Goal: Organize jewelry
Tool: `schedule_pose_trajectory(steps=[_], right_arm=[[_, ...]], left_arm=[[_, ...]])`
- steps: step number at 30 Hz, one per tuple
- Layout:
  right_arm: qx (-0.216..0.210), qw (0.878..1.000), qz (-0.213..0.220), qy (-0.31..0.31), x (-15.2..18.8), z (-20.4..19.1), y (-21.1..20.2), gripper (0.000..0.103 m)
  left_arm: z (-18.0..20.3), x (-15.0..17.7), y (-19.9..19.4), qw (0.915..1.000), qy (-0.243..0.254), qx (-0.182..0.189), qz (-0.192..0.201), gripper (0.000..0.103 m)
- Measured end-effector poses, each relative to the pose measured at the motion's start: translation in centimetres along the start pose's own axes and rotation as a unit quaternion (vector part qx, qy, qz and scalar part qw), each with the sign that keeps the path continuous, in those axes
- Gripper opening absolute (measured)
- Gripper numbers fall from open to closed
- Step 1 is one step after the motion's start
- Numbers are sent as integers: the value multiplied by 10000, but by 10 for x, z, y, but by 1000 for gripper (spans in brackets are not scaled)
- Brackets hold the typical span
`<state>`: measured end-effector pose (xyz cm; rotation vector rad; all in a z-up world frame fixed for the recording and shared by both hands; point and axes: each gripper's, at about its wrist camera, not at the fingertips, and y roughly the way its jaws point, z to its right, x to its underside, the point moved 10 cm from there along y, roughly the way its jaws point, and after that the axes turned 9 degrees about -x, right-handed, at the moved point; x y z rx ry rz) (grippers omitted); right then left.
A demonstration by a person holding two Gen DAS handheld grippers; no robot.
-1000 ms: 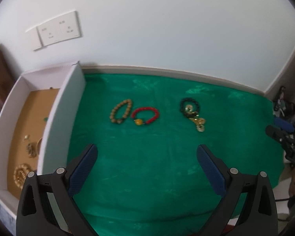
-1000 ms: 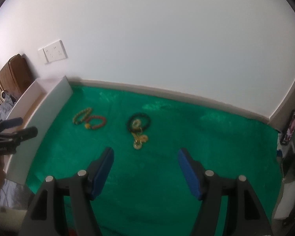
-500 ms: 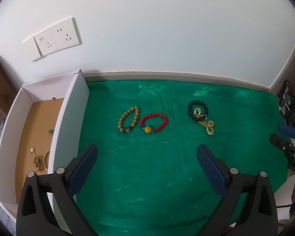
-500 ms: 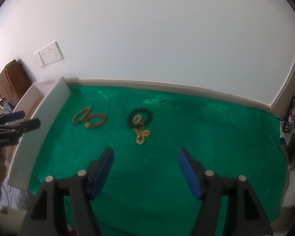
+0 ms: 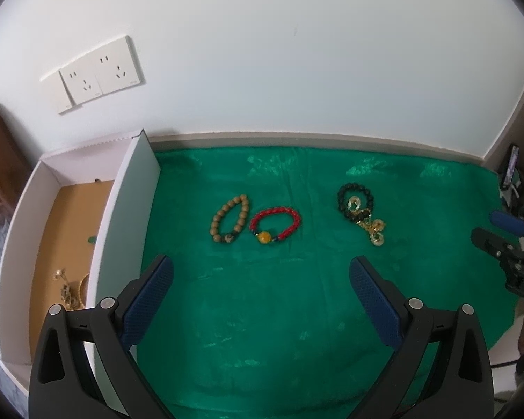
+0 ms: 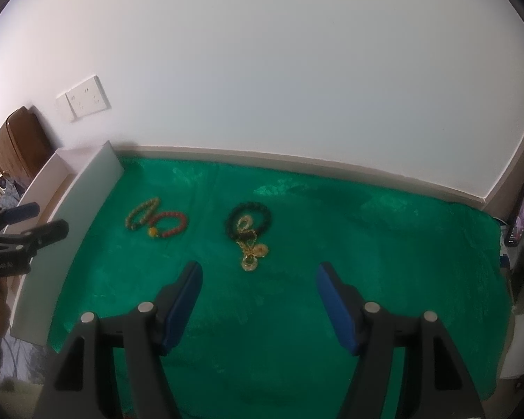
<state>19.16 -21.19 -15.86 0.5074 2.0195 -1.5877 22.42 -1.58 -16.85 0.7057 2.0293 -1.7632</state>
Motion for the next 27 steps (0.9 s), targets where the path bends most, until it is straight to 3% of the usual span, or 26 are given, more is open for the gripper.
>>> schedule_pose_trajectory(steps=[5,12,16,23,24,25,27], right_arm=[[-66,9985,-392,-370,6,10,57,69],[-476,9924,-1073,-382,23,21,142,69],[-417,9897,-1299,-429,24,24,181,69],[-198,9874,-1300,-880,26,14,198,68],[-233,9873,-1265,-937,26,11,196,52],[-229,9870,-1248,-990,26,9,193,28],[-286,9860,-1347,-940,28,8,188,26]], left_arm=[[-7,9,35,9996,-34,203,-202,101],[-26,32,74,9987,-80,-35,-507,101],[-28,41,77,9980,-176,-44,-612,101],[-36,51,79,9970,-278,-97,-711,101],[-36,53,80,9969,-287,-99,-723,101],[-37,55,80,9967,-299,-104,-742,101],[-36,57,82,9964,-314,-106,-777,101]])
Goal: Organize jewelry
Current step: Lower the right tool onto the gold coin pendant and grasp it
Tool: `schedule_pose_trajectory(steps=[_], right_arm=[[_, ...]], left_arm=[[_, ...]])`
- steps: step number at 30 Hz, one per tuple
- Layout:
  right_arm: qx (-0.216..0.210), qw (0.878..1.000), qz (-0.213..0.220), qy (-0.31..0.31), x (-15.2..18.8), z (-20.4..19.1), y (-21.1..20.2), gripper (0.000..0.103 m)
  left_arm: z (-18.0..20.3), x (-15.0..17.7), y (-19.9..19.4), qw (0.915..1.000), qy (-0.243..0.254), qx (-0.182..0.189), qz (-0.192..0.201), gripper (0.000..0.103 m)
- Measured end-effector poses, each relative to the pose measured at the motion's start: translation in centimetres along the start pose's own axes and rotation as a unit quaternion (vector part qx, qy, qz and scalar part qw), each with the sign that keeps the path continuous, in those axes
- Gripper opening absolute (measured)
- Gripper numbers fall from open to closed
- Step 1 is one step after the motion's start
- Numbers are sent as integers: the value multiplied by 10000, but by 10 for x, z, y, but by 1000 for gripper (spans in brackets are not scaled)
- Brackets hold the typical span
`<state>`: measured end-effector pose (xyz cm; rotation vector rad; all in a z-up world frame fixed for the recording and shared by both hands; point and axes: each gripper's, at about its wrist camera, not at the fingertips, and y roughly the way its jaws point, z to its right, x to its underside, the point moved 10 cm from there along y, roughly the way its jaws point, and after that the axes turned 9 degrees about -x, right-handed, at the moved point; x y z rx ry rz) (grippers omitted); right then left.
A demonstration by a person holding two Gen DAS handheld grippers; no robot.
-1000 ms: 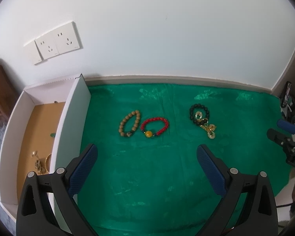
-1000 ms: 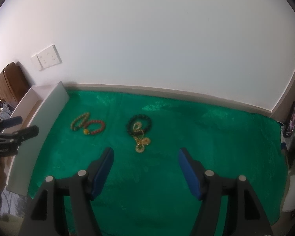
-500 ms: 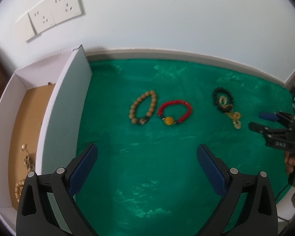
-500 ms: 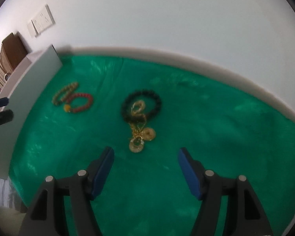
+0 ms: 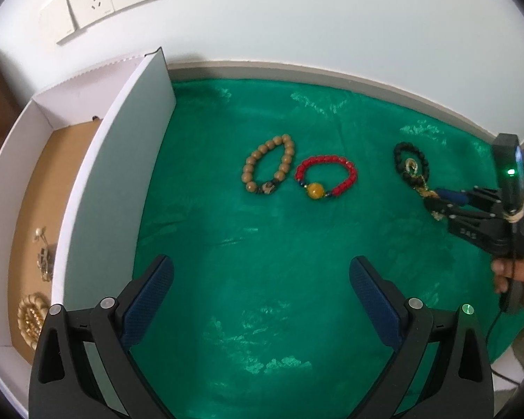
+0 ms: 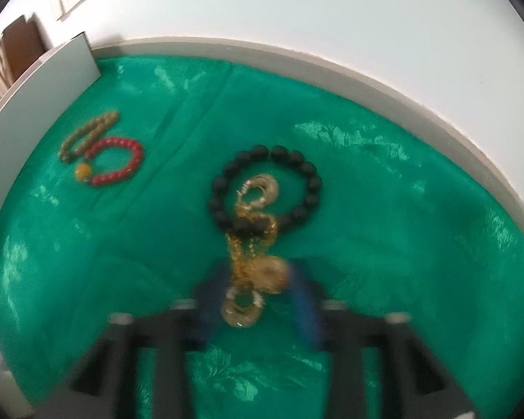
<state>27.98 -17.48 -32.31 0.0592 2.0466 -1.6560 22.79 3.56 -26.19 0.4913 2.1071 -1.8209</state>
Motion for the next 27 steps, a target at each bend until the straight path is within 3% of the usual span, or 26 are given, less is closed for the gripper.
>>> schedule_pose_trajectory(steps=[3,5,11,14,15,16,17,18,23,24,25,26,27], right_arm=[[-168,9997,95,115,4,-4,-18,24],[-357,9988,210,265,6,-8,-38,0],[-612,9961,457,449,7,-5,-80,0],[-454,9976,397,351,6,1,-76,2],[-392,9981,310,350,4,0,-69,13],[-369,9983,226,392,6,3,-60,36],[-415,9979,209,444,8,5,-53,46],[-490,9973,208,502,8,5,-46,50],[-407,9981,103,442,7,4,-15,50],[-368,9987,51,349,9,1,-10,48],[-378,9988,-4,299,11,-2,-7,32],[-252,9995,-47,208,14,-4,-5,23],[-196,9997,-52,151,16,-6,-6,23]], left_arm=[[2,2,3,10000,29,20,-44,101],[4,1,6,10000,64,28,-53,101],[14,-5,14,9998,166,87,-117,101],[21,-8,14,9996,222,108,-116,101],[24,-9,14,9996,238,126,-104,101],[27,-10,13,9995,247,144,-92,101],[28,-10,12,9995,248,155,-89,101],[31,-9,11,9995,251,177,-90,101],[34,0,10,9994,254,176,-160,101],[33,2,10,9994,242,165,-181,101],[32,3,10,9994,229,156,-193,101],[29,5,10,9995,210,145,-204,101],[26,6,10,9995,184,124,-211,101]])
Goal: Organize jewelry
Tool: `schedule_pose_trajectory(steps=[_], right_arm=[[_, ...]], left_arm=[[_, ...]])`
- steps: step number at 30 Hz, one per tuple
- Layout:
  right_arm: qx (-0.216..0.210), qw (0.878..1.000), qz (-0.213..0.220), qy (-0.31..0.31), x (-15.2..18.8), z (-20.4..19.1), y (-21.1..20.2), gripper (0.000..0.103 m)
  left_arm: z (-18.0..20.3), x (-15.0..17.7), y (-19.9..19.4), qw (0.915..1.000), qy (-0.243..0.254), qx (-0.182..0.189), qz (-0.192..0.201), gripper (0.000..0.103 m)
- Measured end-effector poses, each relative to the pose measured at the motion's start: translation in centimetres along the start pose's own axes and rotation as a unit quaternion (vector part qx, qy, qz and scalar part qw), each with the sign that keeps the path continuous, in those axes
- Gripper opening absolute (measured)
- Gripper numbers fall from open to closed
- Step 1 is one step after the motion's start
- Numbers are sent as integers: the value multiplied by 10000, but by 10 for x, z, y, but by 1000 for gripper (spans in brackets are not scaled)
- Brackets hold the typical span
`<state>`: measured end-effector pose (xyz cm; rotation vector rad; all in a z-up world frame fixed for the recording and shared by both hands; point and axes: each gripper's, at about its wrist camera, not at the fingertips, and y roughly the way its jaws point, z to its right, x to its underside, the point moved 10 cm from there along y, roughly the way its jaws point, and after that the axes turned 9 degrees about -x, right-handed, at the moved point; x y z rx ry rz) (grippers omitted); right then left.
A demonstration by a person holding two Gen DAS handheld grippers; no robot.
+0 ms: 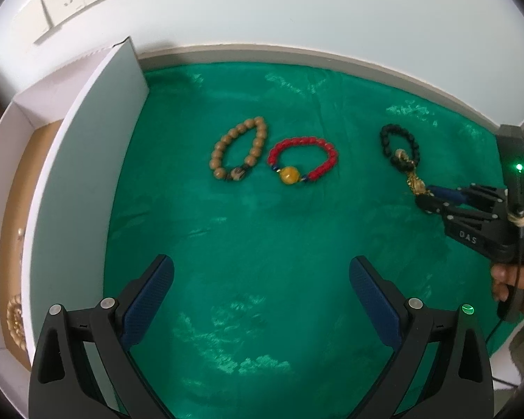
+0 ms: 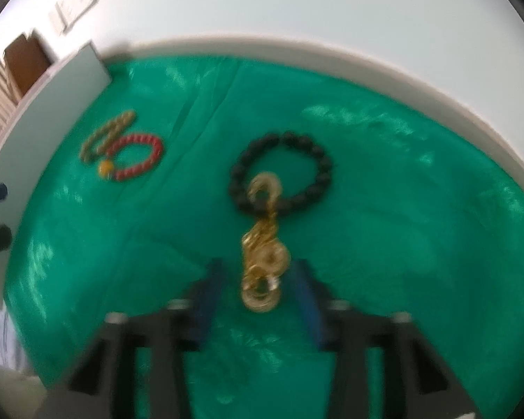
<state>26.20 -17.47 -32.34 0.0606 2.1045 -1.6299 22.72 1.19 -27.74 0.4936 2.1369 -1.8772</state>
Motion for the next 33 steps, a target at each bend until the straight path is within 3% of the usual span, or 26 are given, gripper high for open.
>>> schedule_pose_trajectory(steps=[8,22,28,33], right_arm=[[-464,9976,349,388,4,-9,-64,23],[-1035,9825,1307,824,2,-16,-198,23],[-1236,9753,1603,888,-3,-20,-235,23],[-1302,9728,1653,974,1,-21,-237,23]], left_arm=[[-15,9,-1,9999,-94,-98,10,101],[5,8,-6,9998,167,-56,63,101],[27,5,-16,9990,401,83,183,101],[39,11,-19,9981,557,133,218,101]])
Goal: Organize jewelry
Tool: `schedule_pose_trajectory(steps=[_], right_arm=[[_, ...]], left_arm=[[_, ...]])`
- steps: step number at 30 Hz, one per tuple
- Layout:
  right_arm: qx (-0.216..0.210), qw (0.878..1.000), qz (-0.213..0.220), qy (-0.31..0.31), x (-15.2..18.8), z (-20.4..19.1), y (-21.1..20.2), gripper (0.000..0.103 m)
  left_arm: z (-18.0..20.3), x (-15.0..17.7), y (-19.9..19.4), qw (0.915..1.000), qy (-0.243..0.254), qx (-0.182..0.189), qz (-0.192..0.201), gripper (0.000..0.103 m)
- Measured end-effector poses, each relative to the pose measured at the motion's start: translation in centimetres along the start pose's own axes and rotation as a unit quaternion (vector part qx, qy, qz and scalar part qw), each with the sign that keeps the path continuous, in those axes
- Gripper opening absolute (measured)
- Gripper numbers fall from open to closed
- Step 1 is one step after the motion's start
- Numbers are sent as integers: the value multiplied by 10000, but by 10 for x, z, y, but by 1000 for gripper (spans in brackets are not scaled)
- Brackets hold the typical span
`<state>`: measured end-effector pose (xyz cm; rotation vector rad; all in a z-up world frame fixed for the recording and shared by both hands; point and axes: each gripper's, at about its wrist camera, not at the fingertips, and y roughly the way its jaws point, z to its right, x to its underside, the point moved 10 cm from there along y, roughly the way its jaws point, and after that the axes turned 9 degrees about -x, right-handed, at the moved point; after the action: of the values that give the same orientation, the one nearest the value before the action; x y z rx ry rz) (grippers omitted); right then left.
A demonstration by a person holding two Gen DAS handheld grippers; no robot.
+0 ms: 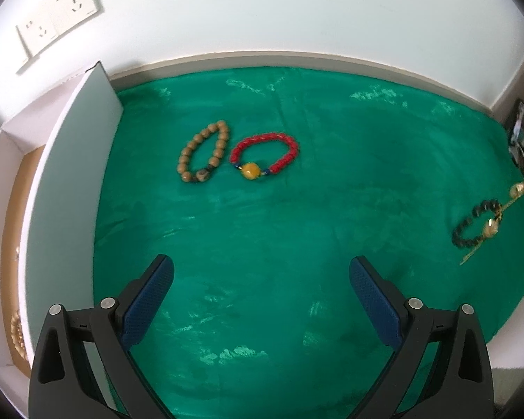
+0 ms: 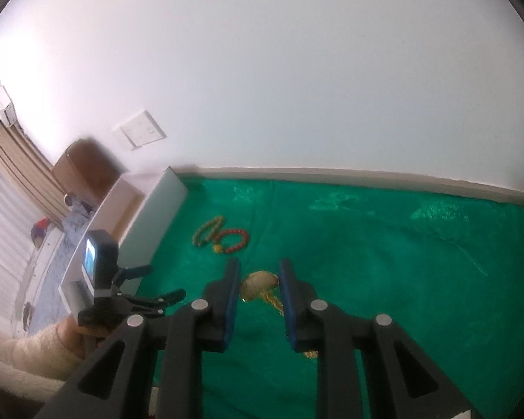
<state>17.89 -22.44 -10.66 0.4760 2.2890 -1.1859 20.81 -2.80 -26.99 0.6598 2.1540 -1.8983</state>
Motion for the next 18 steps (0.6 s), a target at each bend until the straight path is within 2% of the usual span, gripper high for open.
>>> schedule_pose_trajectory(steps=[2,3,4,6,7,11,18], right_arm=[[139,9997,56,-178,0,2,5,23],[393,9983,-93,-409,6,9,18,22],[602,9964,-445,-386,19,24,38,22],[481,9950,-862,119,42,45,68,23],[435,9945,-926,208,50,48,75,23],[185,9972,-684,219,48,31,66,23],[-130,9995,-10,-292,-12,-27,7,22]], left_arm=[[1,4,2,10000,3,2,-22,101],[3,8,4,10000,-13,27,-76,101],[3,10,7,9999,-17,41,-123,100],[2,14,6,9999,-10,25,-138,100],[2,16,4,9999,-12,18,-108,100],[-4,24,1,9999,-79,12,-127,100],[-9,32,1,9996,-211,62,-196,100]])
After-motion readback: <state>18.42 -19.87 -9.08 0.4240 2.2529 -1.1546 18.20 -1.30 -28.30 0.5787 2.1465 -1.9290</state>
